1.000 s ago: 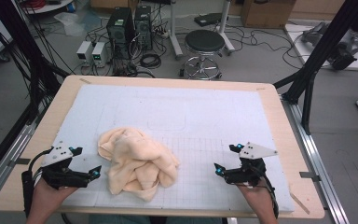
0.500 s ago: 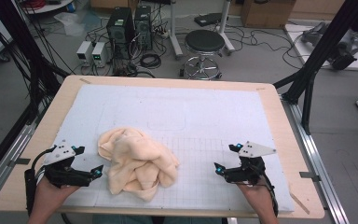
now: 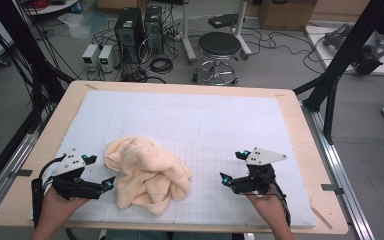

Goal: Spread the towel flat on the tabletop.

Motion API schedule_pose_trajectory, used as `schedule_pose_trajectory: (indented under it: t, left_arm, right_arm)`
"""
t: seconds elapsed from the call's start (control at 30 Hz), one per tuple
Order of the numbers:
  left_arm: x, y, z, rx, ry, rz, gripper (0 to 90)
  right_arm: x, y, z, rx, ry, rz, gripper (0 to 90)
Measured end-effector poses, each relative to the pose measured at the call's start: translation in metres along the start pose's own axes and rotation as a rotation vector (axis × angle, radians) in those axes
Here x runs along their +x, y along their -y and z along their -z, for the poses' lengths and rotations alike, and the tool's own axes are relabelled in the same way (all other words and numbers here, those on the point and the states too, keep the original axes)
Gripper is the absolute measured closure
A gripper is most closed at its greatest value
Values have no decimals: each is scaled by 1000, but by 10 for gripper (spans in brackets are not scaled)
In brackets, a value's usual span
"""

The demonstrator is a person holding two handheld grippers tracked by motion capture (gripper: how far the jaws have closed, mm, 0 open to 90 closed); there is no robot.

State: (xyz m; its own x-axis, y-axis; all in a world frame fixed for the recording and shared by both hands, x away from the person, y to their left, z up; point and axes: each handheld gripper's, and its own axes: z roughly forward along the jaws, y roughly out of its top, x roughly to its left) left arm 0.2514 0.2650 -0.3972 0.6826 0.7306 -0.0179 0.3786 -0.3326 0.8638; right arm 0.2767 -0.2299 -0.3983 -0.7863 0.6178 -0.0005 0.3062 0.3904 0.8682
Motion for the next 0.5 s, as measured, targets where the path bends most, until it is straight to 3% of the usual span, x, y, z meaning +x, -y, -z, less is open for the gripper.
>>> schedule_pose_trajectory:
  t: [0.17, 0.3, 0.5]
  left_arm:
    - [1, -6, -10, -1, 21, 0, 111]
    - [0, -8, -21, 24, 51, -19, 163]
    - [1, -9, -31, 54, 106, -18, 389]
  right_arm:
    - [8, -14, -17, 8, -40, 27, 119]
    - [18, -23, -32, 16, -100, 53, 159]
    - [30, -29, -51, 49, -208, 99, 294]
